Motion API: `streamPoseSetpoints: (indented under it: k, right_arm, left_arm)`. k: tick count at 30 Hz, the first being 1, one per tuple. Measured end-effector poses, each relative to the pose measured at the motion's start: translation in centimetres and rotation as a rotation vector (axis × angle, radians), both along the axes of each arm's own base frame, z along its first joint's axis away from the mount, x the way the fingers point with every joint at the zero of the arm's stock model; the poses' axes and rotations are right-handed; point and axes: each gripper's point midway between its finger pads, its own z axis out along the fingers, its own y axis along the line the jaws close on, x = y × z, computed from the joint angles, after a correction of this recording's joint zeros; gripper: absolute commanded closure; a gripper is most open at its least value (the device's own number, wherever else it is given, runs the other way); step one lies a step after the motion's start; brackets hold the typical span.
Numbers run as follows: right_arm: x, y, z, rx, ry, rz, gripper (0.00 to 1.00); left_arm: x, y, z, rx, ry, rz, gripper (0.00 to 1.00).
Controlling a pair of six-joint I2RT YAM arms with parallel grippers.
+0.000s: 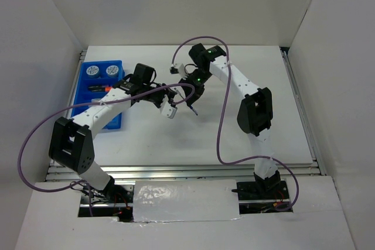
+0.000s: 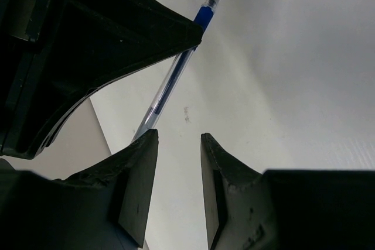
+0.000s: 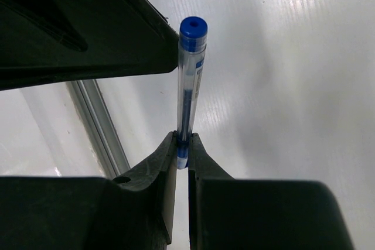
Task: Sort the stationery into containers
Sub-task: Place the pen in the storage box.
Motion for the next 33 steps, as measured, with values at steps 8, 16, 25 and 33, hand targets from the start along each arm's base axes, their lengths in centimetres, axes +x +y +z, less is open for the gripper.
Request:
streamPoseSetpoints:
  k: [8, 16, 25, 33]
  right_arm:
    - [0.0, 0.0, 0.0, -0.001, 0.002, -0.002, 1.00]
    - [0.0, -0.1, -0.1, -0.007, 0.000, -0.004, 1.00]
    - [-0.5, 0.0, -0.5, -0.026, 0.008, 0.006, 1.00]
    - [-1.2, 0.7, -0.8, -0.054, -0.009, 0.034, 1.00]
  left_arm:
    - [-0.2, 0.3, -0.1, -0.002, 0.014, -0.001, 0.53]
    - [-0.2, 0.3, 0.8, -0.020, -0.007, -0.005, 0.50]
    - [-0.1, 0.1, 0.9, -0.020, -0.018, -0.009, 0.50]
    - [-0.1, -1.1, 0.3, 0.014, -0.043, -0.015, 0.59]
